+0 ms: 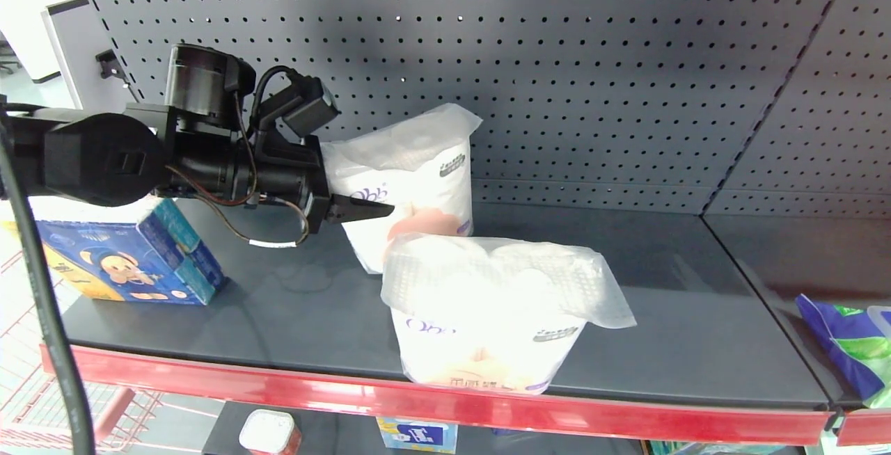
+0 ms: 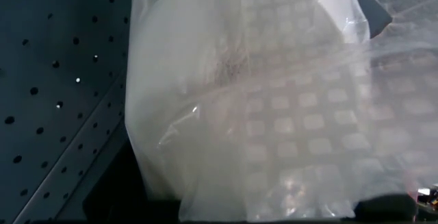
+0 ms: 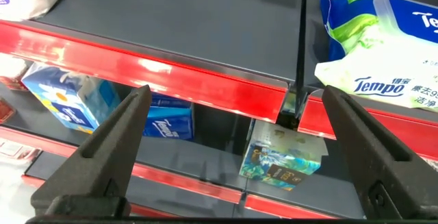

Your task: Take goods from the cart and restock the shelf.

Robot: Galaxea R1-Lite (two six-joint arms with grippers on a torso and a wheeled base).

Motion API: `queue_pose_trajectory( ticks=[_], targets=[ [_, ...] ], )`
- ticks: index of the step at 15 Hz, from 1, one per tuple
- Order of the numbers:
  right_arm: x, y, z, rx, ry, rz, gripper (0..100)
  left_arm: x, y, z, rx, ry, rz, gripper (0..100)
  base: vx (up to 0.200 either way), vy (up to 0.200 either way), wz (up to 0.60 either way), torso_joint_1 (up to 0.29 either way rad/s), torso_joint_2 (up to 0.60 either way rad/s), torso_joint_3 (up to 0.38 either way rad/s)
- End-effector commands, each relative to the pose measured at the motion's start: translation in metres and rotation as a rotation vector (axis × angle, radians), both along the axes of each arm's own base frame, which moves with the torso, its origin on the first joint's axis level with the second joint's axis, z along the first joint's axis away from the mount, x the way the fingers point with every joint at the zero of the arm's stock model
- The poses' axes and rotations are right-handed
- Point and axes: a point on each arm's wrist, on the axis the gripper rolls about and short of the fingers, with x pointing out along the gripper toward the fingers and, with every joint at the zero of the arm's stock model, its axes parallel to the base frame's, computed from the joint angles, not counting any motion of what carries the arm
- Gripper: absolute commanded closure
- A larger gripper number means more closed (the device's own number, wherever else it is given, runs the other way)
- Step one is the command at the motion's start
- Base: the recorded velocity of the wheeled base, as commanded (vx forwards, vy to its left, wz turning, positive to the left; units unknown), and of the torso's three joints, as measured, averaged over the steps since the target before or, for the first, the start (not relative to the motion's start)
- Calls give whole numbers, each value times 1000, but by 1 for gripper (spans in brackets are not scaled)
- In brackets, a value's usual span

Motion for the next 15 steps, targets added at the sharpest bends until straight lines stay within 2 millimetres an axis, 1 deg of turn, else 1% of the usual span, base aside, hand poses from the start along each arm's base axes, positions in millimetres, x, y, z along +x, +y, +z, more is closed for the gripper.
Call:
queue_pose_trajectory(
  ticks=[1,5,8,12,13,15],
  targets=[
    [0,0,0,-5,3,1,0,0,-1,-1,1,2,-2,100,0,0,0,0,0,0],
    [0,0,0,-6,1,3,0,-2,3,2,-1,-2,6,100,0,0,0,0,0,0],
    [0,0,0,-24,-3,5,0,-13,7,7,-5,-10,10,100,0,0,0,0,0,0],
    [2,-1,0,22,-35,-40,0,-20,21,15,-11,-24,48,100,0,0,0,0,0,0],
    [2,0,1,29,-36,-27,0,-20,23,15,-11,-24,54,100,0,0,0,0,0,0],
    [1,2,1,48,-28,88,0,-24,27,14,-9,-19,65,100,0,0,0,0,0,0]
  ],
)
